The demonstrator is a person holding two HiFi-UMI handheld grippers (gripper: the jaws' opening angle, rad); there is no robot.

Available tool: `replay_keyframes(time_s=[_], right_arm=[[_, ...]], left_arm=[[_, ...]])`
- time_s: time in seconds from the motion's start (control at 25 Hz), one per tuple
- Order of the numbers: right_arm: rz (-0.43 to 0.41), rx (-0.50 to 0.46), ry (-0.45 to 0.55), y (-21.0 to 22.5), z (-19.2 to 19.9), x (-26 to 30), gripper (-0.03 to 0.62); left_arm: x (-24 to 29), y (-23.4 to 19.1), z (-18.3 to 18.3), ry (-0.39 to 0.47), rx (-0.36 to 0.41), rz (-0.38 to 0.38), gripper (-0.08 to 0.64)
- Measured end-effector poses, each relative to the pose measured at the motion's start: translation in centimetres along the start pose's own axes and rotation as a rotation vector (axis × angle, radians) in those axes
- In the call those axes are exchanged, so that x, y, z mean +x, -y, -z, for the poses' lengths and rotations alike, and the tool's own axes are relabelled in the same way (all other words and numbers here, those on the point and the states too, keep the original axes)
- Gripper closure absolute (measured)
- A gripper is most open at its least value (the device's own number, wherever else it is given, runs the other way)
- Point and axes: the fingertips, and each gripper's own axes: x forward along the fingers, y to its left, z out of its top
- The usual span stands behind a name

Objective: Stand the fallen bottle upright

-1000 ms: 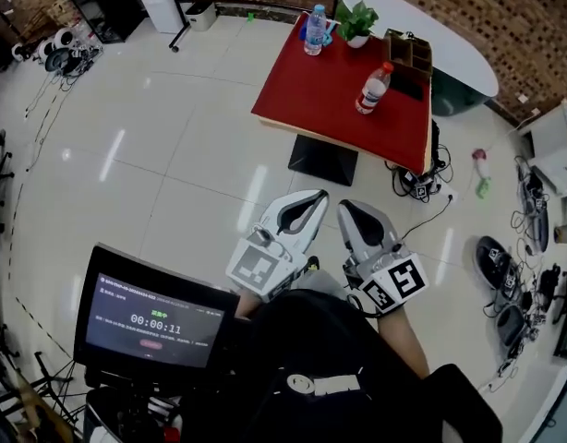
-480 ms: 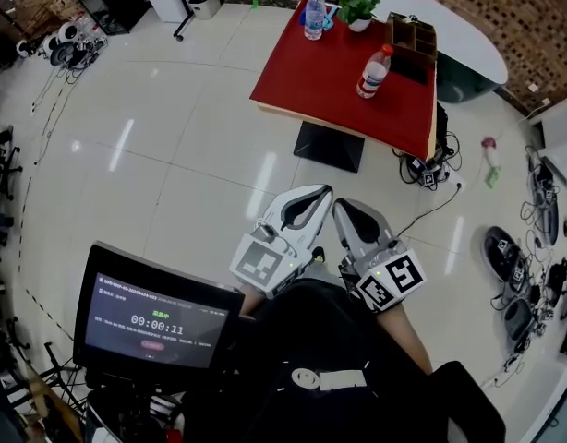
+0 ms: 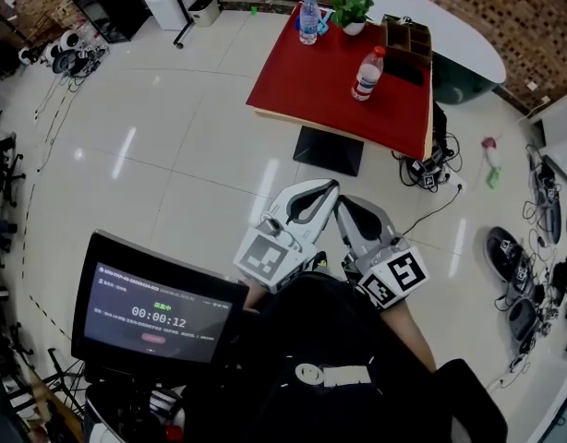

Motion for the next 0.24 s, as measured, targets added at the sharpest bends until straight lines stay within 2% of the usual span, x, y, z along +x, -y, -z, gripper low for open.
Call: replay_keyframes(time_s=[0.24], right_arm=[[0.016,-0.005,-0.002,0.78,0.48,0.93,0.589]], left_arm=[[0.55,-0.89,0.46,0.009,-0.009,0.019,0.558]])
